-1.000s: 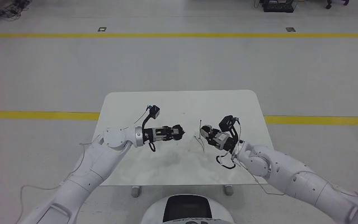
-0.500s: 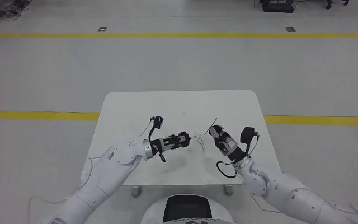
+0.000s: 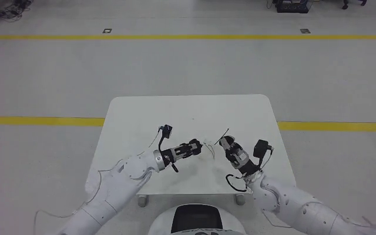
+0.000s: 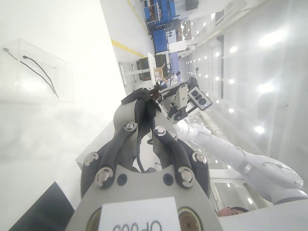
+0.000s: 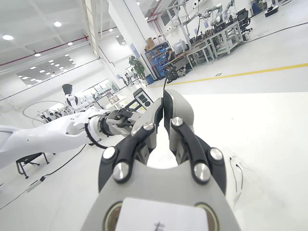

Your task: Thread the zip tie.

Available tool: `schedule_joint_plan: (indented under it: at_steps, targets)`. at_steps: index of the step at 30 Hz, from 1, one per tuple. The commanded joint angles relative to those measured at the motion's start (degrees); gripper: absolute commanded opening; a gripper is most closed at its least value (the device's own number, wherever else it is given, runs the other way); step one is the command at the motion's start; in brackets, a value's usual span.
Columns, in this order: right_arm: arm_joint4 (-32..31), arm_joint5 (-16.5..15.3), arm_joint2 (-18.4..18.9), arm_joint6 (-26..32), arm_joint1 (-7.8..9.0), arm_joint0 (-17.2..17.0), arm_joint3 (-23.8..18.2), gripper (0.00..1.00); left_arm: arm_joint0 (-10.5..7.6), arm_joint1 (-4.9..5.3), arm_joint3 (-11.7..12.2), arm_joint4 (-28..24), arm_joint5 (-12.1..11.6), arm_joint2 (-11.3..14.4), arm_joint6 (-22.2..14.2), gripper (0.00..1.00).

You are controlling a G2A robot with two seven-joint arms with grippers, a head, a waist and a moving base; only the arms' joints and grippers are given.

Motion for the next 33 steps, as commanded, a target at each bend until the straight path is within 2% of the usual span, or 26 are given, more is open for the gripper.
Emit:
schedule_joint_plan:
  at_steps: [1,6,12,15,23,33]
  targets:
    - [0.1,0.2,0.2,0.4,-0.07,-0.1,-0.2,0.0,0.4,-0.09,-0.2,-0.3,0.0,0.1,1.1,0.0]
    - [0.3,1.0,1.7,0.3,-1.45,-1.5,0.1,0.0,2.35,-0.88,-1.4,1.5,0.0,1.7,7.3,0.0]
    - [0.0,0.9,2.4,0.9,-3.78,-1.9,2.0,0.0,2.95,-1.69,-2.0,4.8,0.0,2.8,11.7,0.0]
    - [-0.6,0.4,2.7,1.3,-4.83,-1.8,3.1,0.0,3.17,-1.97,-2.0,5.3,0.0,2.8,12.6,0.0]
    - [-0.6,0.4,2.7,1.3,-4.83,-1.8,3.1,0.0,3.39,-2.17,-2.3,5.6,0.0,2.7,13.2,0.0]
    - [-2.9,1.3,6.2,3.7,-5.88,-4.3,1.9,0.0,3.39,-2.17,-2.3,5.6,0.0,2.7,13.2,0.0]
